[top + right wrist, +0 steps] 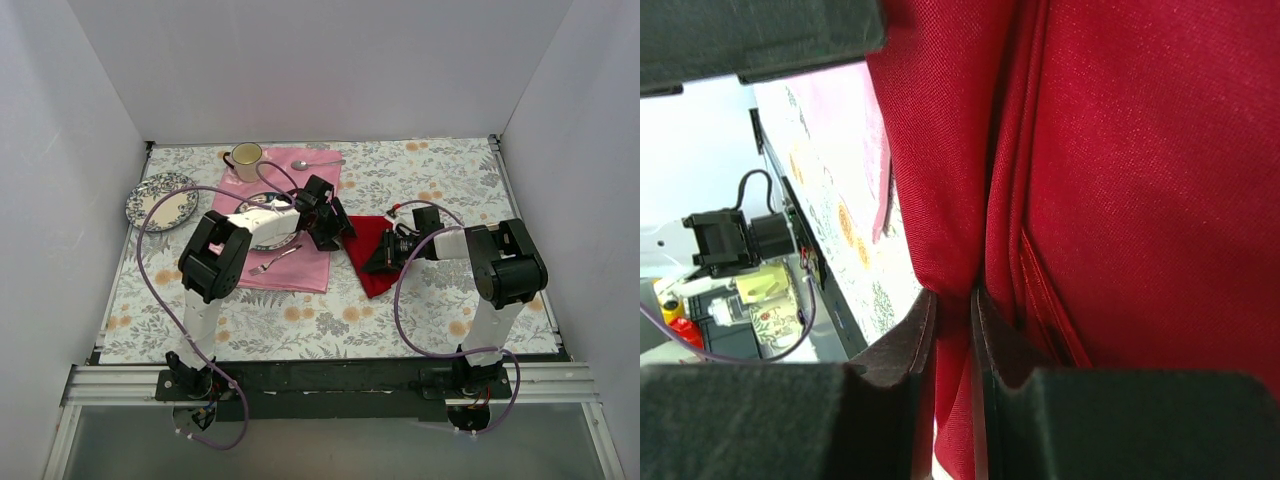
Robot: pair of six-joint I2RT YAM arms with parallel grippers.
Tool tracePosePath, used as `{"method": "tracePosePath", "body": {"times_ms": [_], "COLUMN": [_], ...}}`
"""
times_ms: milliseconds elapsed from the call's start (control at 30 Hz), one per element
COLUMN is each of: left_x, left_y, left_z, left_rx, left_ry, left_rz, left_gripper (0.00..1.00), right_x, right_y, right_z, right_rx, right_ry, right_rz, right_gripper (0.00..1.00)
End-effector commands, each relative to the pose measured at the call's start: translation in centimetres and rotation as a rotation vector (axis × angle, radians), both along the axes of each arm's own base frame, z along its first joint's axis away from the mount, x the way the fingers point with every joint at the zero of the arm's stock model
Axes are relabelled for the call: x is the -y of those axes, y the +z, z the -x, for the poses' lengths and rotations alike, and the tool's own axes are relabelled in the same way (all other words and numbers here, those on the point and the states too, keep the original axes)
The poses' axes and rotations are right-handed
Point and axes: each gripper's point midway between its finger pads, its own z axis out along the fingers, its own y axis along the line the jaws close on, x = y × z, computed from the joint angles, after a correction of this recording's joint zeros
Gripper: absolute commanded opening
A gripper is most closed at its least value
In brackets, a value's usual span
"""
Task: Fold the napkin, place the utensils inside, and roll it up
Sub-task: Roll the napkin with the utensil
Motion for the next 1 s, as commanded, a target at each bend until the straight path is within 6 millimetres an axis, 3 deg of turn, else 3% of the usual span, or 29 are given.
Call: {"method": "tracePosePath", "body": {"times_ms": [0,167,367,400,533,633,667,867,967], "left_x": [1.7,1.4,0.2,0.3,0.9,1.7,2.0,3.0,3.4], "left_y": [1.3,0.1,-1.9,-1.8,-2.1,-1.8,-1.8,-1.0,-0.6], "left_z": [-1.5,-2.0,-2.0,-2.1,-2.1,-2.1,-2.0,-1.3,-1.0], "left_rx": [0.047,0.085,0.129,0.137,0.142,0.138,0.131,0.096,0.053], "left_ry": [0.006,0.006,-0.030,-0.034,-0.067,-0.088,-0.093,-0.121,-0.115], "left_rz": [0.027,-0.019,-0.093,-0.085,-0.065,-0.033,-0.022,0.046,0.068], "left_gripper": [0.61,0.57,0.28,0.24,0.08,0.00,0.00,0.00,0.00], "right_x": [1.0,1.0,2.7,2.7,3.8,4.0,3.9,2.8,2.2], "right_y": [-1.4,-1.2,-1.4,-0.7,0.5,1.6,1.8,5.9,6.4], "right_z": [0.1,-1.0,-2.4,-3.3,-3.8,-4.3,-4.5,-6.2,-6.1], "right_rx": [-0.040,-0.005,0.060,0.118,0.167,0.238,0.273,0.600,0.721], "right_ry": [0.005,0.054,0.088,0.105,0.139,0.153,0.153,0.110,0.115], "right_rz": [0.067,0.087,0.250,0.274,0.374,0.419,0.465,0.704,0.844], "right_gripper": [0.01,0.01,0.01,0.03,0.09,0.20,0.28,0.51,0.58]}}
